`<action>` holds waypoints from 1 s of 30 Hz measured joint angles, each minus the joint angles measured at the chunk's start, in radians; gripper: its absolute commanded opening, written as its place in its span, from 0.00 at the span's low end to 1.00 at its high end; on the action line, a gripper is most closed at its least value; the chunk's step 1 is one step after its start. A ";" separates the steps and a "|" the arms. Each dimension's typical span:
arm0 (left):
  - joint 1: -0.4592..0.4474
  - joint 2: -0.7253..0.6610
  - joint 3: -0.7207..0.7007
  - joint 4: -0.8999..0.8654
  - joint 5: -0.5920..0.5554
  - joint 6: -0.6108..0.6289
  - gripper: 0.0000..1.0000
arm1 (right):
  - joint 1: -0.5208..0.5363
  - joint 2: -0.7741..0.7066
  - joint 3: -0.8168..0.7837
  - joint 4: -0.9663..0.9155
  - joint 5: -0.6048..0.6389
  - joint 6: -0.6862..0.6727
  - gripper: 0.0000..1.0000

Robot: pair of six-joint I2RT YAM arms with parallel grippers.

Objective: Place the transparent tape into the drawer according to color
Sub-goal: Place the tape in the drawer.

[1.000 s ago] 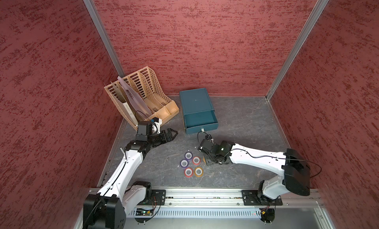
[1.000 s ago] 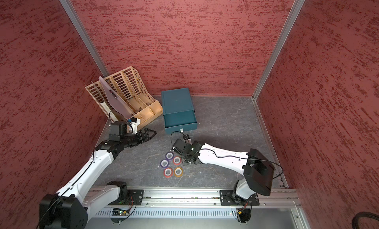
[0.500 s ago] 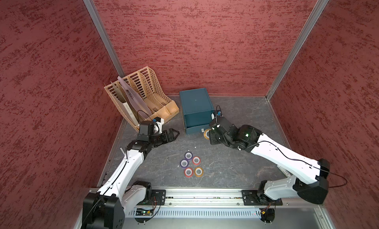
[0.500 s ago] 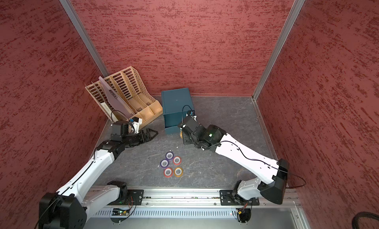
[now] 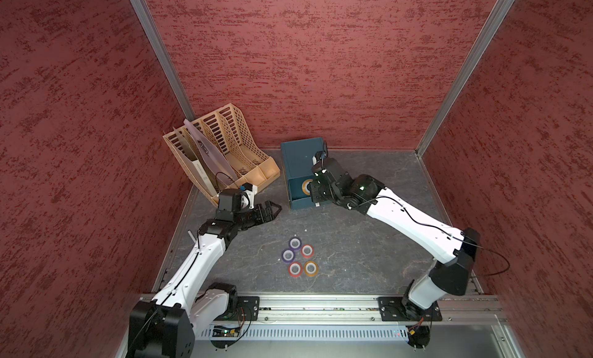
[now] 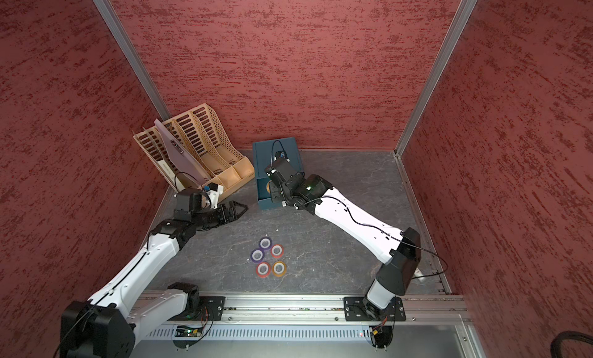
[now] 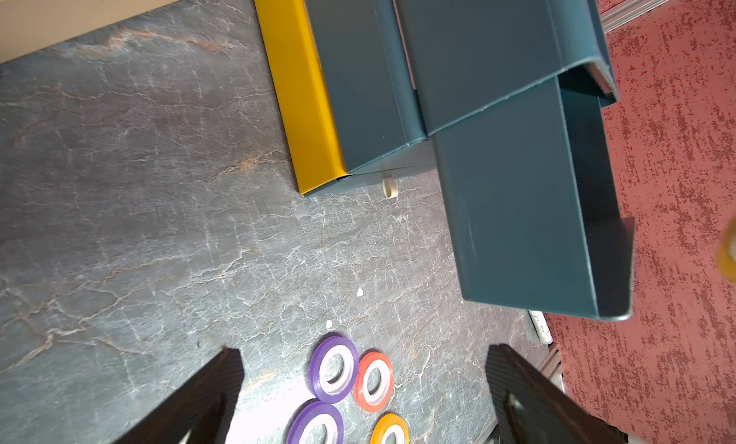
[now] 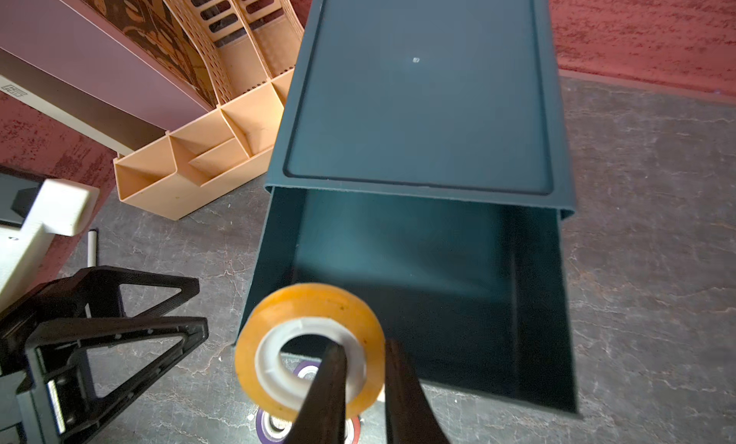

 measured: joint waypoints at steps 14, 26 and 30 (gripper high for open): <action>-0.002 -0.014 0.002 0.000 0.001 0.000 1.00 | -0.022 0.120 0.063 0.015 -0.058 -0.019 0.29; -0.002 -0.028 0.002 -0.002 -0.006 0.000 1.00 | -0.023 0.118 0.092 0.006 -0.069 -0.023 0.36; -0.002 -0.028 0.002 -0.002 -0.008 0.000 1.00 | -0.023 0.084 0.071 -0.006 -0.093 -0.020 0.51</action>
